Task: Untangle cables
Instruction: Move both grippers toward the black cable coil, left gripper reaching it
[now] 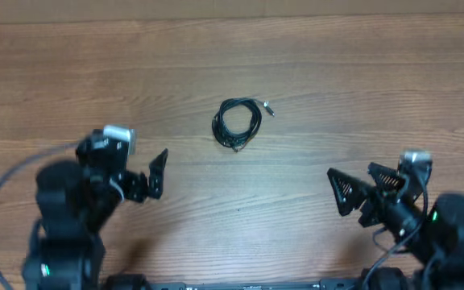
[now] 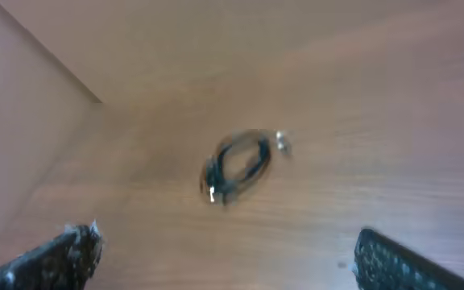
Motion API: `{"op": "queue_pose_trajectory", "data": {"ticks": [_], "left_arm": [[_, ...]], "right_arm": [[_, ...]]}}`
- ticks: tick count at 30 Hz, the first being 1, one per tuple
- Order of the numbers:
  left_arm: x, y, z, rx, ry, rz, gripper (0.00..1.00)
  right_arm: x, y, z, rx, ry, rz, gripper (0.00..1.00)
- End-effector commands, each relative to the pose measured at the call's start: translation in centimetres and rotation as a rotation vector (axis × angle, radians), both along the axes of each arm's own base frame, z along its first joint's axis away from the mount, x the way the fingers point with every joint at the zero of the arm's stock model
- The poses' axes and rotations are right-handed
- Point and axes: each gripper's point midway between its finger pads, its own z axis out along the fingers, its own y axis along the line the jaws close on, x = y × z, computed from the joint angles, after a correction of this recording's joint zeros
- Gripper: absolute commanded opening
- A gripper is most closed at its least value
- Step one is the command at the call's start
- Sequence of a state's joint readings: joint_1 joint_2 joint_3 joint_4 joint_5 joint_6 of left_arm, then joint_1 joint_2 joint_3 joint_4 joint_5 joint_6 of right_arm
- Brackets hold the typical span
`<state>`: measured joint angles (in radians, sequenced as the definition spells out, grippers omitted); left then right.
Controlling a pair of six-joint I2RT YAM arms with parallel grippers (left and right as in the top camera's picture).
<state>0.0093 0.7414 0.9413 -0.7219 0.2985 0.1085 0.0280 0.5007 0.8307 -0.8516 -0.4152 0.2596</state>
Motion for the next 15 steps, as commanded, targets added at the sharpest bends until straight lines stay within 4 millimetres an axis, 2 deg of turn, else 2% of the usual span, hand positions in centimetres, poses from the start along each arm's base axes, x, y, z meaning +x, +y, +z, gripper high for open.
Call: {"op": "queue_pose_trajectory", "data": {"ticks": [1, 5, 9, 12, 15], "left_arm": [[2.1, -1.1, 1.9, -0.036, 0.1, -0.067, 0.99], [4.3, -1.5, 0.8, -0.092, 0.208, -0.065, 1.0], [5.3, -3.5, -0.9, -0.21, 0.305, -0.138, 1.0], [6.5, -6.0, -1.8, -0.28, 0.341, -0.254, 1.0], [7.9, -8.7, -4.2, -0.307, 0.421, -0.283, 0.93]], "right_arm": [[1.9, 0.3, 3.1, -0.005, 0.091, 0.013, 1.0], [4.2, 0.3, 3.7, -0.008, 0.22, 0.011, 1.0], [6.9, 0.6, 2.9, 0.002, 0.281, 0.018, 1.0], [8.5, 0.6, 1.5, 0.0, 0.327, 0.013, 1.0], [9.6, 0.6, 0.4, -0.001, 0.358, 0.013, 1.0]]}}
